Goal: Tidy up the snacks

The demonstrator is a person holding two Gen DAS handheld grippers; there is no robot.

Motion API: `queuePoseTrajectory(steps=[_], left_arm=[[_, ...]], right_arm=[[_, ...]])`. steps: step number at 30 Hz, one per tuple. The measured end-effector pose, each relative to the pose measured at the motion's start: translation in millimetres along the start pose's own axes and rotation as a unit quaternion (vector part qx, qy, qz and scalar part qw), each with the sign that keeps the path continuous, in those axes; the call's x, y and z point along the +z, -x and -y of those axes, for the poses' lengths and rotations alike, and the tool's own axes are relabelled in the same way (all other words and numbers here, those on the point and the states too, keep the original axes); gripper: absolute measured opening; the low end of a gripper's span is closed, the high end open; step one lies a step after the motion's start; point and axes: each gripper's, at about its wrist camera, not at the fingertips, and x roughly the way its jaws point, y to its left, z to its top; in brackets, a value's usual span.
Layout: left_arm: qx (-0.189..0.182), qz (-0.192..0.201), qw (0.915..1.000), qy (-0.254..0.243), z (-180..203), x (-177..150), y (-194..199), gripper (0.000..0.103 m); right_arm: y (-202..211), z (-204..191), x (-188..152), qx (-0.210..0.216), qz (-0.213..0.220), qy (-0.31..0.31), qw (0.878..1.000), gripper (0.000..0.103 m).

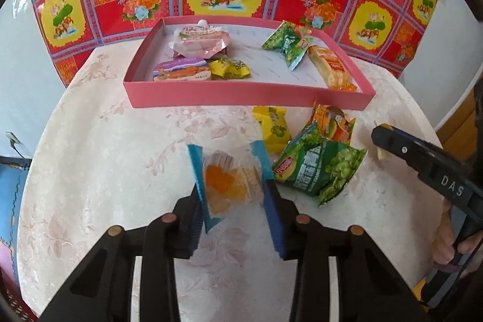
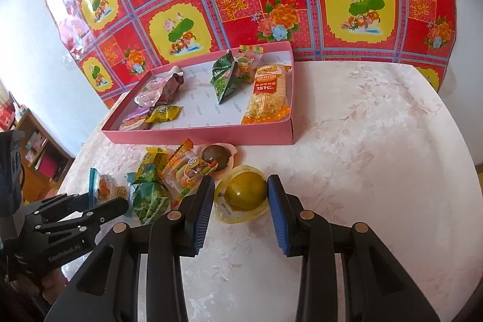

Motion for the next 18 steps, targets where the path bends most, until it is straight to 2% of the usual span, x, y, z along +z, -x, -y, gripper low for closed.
queuePoseTrajectory(steps=[3,5,18], left_arm=[[-0.009,0.005,0.9999,0.004,-1.0,0.0,3.7,0.029],[-0.017,0.008,0.9998,0.006,-2.3,0.6,7.2,0.027],[-0.03,0.039,0.9986,0.016,-10.3,11.7,27.8,0.025]], right_arm=[[0.5,-0.5,0.5,0.001,0.001,0.002,1.0,0.037],[0.9,-1.6,0.9,0.001,0.002,0.003,1.0,0.037],[3.4,-12.5,7.5,0.004,0.006,0.016,1.0,0.037]])
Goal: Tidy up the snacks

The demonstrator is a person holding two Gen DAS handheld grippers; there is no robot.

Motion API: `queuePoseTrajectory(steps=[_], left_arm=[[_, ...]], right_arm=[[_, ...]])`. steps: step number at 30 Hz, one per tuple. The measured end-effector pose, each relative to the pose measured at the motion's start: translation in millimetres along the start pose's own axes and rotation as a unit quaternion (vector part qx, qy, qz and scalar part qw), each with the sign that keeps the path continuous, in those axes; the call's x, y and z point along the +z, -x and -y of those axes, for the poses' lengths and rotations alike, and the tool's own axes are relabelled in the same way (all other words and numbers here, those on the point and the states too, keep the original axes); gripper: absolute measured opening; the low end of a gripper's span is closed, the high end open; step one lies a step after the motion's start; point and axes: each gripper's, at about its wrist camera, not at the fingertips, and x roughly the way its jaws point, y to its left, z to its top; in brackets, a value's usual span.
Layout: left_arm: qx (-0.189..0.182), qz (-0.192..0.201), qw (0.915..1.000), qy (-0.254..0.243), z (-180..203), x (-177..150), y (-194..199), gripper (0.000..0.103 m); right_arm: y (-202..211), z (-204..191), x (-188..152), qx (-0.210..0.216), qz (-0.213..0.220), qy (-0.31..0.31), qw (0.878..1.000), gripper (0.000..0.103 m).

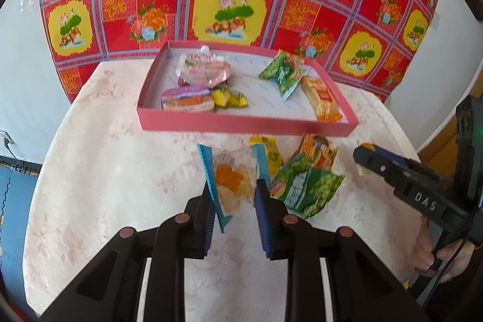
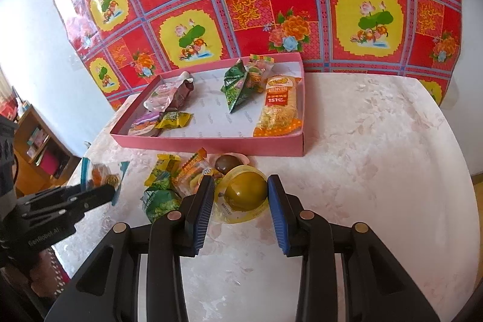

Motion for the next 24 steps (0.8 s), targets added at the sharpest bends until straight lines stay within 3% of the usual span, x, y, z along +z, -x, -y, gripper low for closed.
queuePoseTrajectory(steps=[24], left_arm=[[-0.006,0.029,0.9992,-0.026,26.2,73.7,-37.7,0.025]], right_arm=[[-17.2,-13.5,54.7,0.009,0.016,0.03,0.999,0.037]])
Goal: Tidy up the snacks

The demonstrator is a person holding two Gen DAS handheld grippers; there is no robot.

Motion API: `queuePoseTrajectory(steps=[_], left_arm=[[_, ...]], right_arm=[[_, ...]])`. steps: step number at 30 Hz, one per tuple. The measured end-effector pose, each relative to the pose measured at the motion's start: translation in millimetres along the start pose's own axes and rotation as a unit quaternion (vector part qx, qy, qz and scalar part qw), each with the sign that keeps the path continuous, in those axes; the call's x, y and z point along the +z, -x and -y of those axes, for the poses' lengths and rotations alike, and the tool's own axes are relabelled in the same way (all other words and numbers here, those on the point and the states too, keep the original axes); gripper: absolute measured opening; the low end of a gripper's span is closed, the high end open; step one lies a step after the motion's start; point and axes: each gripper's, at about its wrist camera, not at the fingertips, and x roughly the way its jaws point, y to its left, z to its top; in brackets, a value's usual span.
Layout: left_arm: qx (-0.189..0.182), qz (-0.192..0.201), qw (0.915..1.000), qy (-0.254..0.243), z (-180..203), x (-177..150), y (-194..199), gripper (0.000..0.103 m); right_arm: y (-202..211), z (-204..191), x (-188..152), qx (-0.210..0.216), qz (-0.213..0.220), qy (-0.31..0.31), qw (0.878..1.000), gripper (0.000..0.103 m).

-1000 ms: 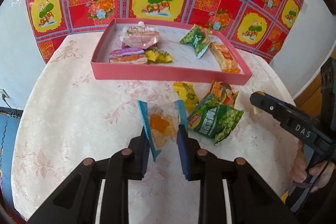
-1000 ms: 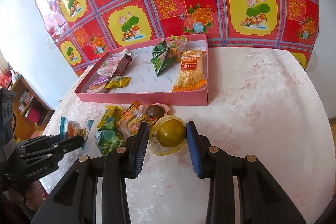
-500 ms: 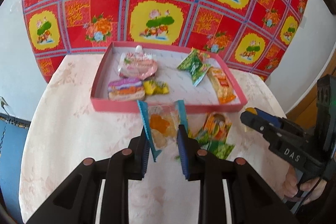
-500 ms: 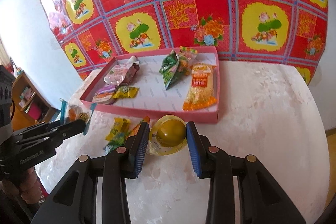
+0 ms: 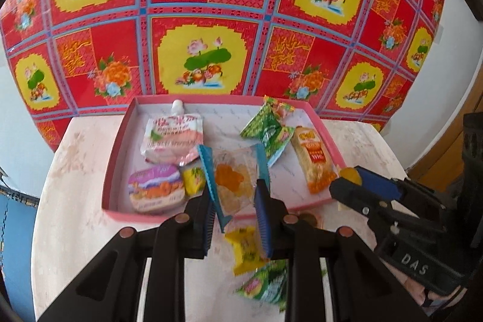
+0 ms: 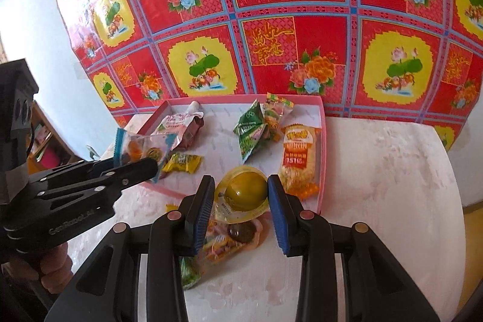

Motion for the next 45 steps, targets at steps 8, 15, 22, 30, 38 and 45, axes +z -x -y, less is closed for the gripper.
queuePoseTrajectory(steps=[8,15,22,30,38,45], left_arm=[[0.014,-0.011,0.9997,-0.019,6.6,21.4,-31.2,0.025],[0.02,-0.023,0.9991,-0.028,9.4,37.6,-60.8,0.025],[0.021,-0.04,0.9987,-0.022,7.3,47.6,-91.8,0.025],[0.043,-0.044,0.9977,-0.027,5.0,56.9,-115.1,0.026],[0.048,-0.053,0.997,-0.03,5.8,57.3,-130.4,0.029],[0.045,-0.06,0.9967,-0.029,9.0,58.5,-127.9,0.034]], right_arm=[[-17.6,4.5,7.5,0.006,-0.007,-0.008,1.0,0.037],[-35.8,13.6,10.8,0.01,-0.02,-0.017,1.0,0.037],[-52.2,19.4,18.1,0.016,-0.027,-0.024,0.999,0.037],[-64.3,19.0,17.7,0.019,-0.033,-0.015,0.999,0.037],[-71.5,18.6,17.2,0.013,-0.042,-0.016,0.999,0.037],[-73.3,18.9,19.6,0.009,-0.041,-0.017,0.999,0.037]])
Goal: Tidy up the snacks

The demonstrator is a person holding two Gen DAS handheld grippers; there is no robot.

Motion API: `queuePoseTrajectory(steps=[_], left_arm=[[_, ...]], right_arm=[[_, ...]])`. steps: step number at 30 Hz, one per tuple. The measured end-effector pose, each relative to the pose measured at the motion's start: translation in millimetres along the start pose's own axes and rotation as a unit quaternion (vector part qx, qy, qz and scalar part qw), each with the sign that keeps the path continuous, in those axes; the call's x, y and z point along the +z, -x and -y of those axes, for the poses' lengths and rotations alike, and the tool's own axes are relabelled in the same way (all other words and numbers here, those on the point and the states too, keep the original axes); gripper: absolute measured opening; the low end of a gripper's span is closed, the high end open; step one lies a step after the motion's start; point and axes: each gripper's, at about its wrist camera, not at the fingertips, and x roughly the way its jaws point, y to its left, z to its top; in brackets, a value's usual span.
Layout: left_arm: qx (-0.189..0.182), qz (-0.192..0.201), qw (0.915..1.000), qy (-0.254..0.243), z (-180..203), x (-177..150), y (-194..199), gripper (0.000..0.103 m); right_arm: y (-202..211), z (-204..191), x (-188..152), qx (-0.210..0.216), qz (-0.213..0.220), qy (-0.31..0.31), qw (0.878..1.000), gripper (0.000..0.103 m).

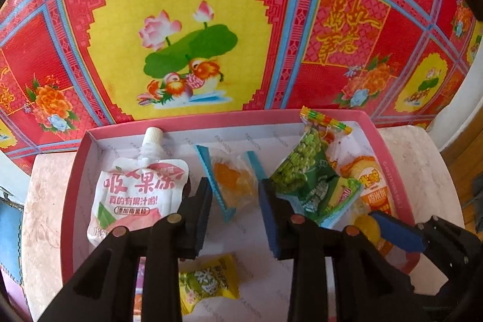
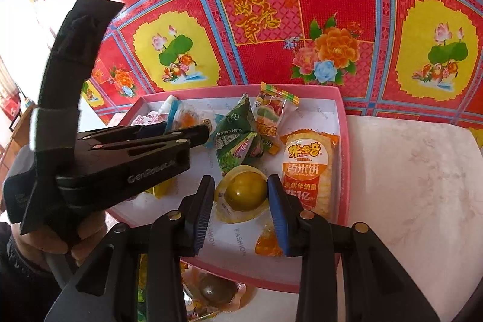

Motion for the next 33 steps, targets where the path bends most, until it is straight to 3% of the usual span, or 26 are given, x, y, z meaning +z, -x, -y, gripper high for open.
queuePoseTrajectory(steps=[17,27,33], left_arm=[[-0.012,0.018,0.9997,0.015,-8.3,-6.0,45.0,0.037],[-0.013,0.025,0.9991,0.032,-26.3,-13.4,74.1,0.037],[-0.013,0.031,0.9989,0.034,-35.9,-21.4,97.6,0.037]], right_arm=[[-17.0,-5.1,9.0,-0.003,-0.011,0.004,1.0,0.038],[2.5,-0.5,9.1,-0.008,0.001,-0.016,1.0,0.048],[22.9,-0.5,5.9,-0.012,0.012,-0.025,1.0,0.048]])
